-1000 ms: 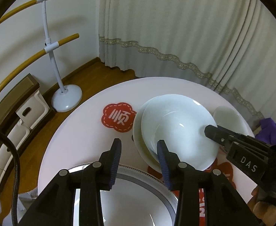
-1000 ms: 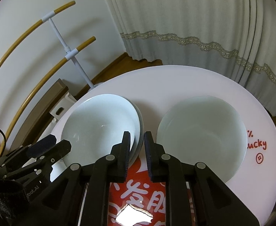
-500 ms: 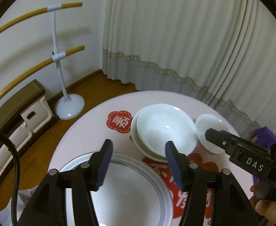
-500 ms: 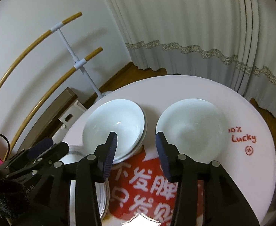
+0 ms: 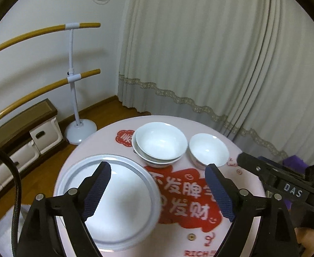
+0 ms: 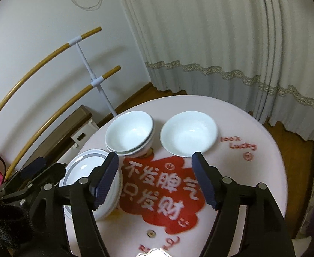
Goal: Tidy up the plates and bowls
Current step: 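Open both grippers and lift them away from the nested bowls, then move both grippers to the single white bowl and close on its rim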
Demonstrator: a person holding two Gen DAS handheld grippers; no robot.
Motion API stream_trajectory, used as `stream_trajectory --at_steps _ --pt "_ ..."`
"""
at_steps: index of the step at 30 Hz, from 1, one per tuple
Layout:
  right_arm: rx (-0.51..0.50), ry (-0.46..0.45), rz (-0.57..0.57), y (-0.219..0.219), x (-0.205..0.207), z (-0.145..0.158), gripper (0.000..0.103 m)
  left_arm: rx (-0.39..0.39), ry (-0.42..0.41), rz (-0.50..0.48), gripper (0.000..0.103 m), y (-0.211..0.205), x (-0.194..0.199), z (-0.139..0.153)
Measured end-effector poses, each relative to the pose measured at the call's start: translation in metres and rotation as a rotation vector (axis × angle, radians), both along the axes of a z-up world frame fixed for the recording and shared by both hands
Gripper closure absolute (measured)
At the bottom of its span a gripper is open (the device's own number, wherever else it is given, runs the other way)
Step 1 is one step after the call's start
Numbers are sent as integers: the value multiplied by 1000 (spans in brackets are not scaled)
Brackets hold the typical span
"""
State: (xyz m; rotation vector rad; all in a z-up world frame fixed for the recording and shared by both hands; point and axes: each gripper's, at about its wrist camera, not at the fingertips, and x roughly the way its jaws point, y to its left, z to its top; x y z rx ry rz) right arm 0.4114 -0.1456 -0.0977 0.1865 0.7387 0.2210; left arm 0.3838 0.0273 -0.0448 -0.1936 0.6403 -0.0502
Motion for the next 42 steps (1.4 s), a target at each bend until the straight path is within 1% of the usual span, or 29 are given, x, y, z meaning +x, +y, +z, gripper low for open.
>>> stream_trajectory --at_steps 3,7,11,16,22,26,31,34,39,40,42 --pt "-14 -11 -15 -15 -15 3 27 -38 2 8 17 -13 -15 -7" --pt "-21 -12 -38 -40 -27 2 26 -33 28 2 16 -32 -24 -14" --pt "-23 -8 -54 -57 -32 0 26 -17 37 -11 16 -51 -20 -14" --pt "-42 -5 -65 -73 -26 -3 26 1 49 -33 15 -72 -8 -15" --pt "-53 7 -66 -89 -6 -9 26 6 72 -23 14 -89 13 -22" --pt "-52 22 -66 -96 12 -18 26 5 100 -10 14 -98 37 -31" --pt "-59 61 -67 -100 43 -34 26 -12 141 -12 14 -100 66 -40" --pt "-34 85 -47 -100 65 -45 26 -18 168 3 14 -96 90 -49" --pt "3 138 -18 -98 96 -70 26 -13 192 26 14 -95 116 -59" --pt "10 153 -13 -98 102 -76 26 -12 194 27 14 -95 118 -59" --pt "25 178 -7 -96 112 -86 31 -5 205 28 14 -96 129 -62"
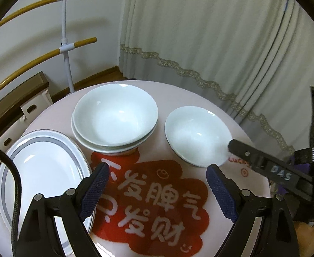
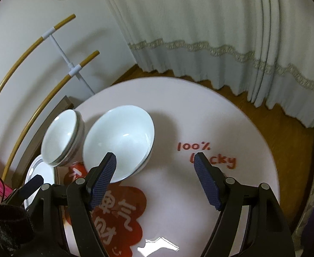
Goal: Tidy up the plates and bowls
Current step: 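Move both grippers to the single white bowl and close on its rim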
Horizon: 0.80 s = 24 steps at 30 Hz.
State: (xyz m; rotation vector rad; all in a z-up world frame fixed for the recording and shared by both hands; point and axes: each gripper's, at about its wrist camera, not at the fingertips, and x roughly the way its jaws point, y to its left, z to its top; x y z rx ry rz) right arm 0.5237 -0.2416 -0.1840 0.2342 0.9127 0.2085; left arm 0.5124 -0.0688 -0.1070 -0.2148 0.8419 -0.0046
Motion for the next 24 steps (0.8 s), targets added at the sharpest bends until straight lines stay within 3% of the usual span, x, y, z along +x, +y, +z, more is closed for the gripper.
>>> stream_trajectory --at_steps 6,11,14,17,20,23,24 --pt "48 53 6 1 22 -23 51 27 -4 21 14 -8 15 -2" --pt "101 58 27 -4 25 -30 78 32 5 6 14 -17 25 -8" --pt "98 64 26 -6 24 -32 88 38 17 -9 16 -23 31 -12" --pt "119 72 20 -13 23 -37 89 53 6 -24 17 -29 35 -13" --pt "129 75 14 -17 22 -41 89 52 25 -43 31 -32 36 -18" --pt "141 75 14 -19 22 -43 89 44 7 -52 34 -34 35 -15" --pt "143 76 13 -21 23 -44 89 51 -1 -57 41 -36 34 -14"
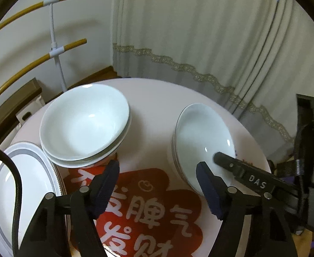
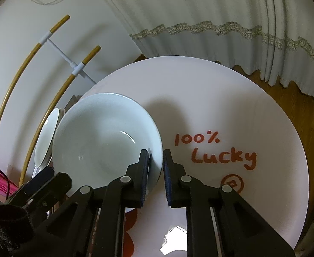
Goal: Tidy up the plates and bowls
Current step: 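Move both grippers to the single white bowl and close on its rim, then lift the white bowl with both grippers and carry it toward the nested bowls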
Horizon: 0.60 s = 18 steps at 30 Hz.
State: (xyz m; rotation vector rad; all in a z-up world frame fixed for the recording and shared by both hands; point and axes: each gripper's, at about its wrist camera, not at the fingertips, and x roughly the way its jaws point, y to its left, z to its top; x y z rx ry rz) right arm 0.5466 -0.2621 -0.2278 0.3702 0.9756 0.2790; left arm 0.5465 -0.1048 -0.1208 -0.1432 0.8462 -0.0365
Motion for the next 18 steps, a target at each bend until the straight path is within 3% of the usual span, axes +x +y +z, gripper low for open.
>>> stream_trajectory --at_steps 7,10,14,18 --pt "40 -3 -7 -6 1 -6 89 17 -24 -55 51 -8 2 -4" --pt "52 -5 -6 -7 1 -7 89 8 -5 -70 61 -7 11 -9" --pt "57 -8 -2 -10 1 -9 89 12 11 -99 87 -8 26 -12" --pt "65 -10 -2 -11 1 -10 89 11 -2 -106 88 -1 35 -11"
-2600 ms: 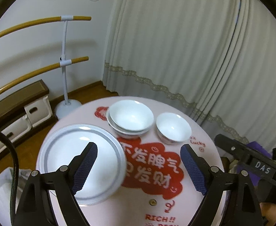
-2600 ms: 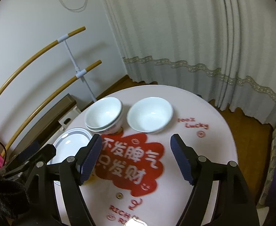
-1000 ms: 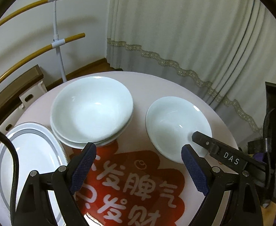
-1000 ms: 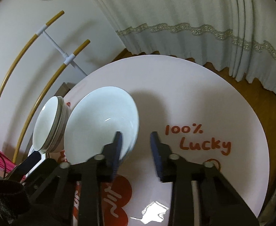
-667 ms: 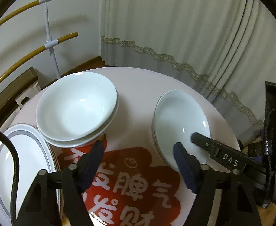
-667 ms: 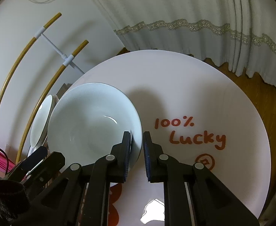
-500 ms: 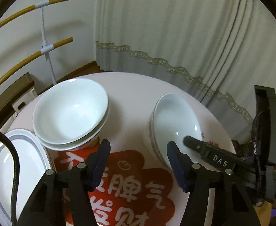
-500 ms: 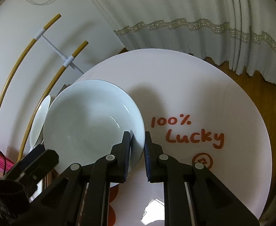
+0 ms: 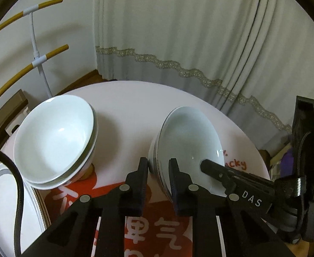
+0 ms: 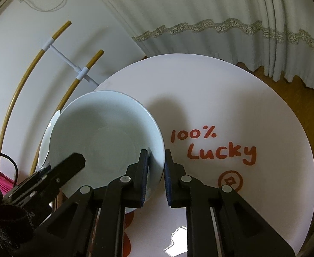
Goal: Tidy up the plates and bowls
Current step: 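Lift the white bowl with both grippers and carry it toward the nested bowls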
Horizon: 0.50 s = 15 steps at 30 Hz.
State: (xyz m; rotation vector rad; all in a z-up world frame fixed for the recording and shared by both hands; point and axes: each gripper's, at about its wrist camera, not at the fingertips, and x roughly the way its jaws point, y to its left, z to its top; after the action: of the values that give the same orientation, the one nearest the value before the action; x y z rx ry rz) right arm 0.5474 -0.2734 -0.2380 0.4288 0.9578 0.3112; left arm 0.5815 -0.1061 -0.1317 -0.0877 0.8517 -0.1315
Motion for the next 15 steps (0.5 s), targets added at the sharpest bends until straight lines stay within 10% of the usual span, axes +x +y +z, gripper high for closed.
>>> stream_trajectory --at_steps 15 --pt "1 -61 -4 5 -19 24 91 -43 -11 -18 91 25 -4 6"
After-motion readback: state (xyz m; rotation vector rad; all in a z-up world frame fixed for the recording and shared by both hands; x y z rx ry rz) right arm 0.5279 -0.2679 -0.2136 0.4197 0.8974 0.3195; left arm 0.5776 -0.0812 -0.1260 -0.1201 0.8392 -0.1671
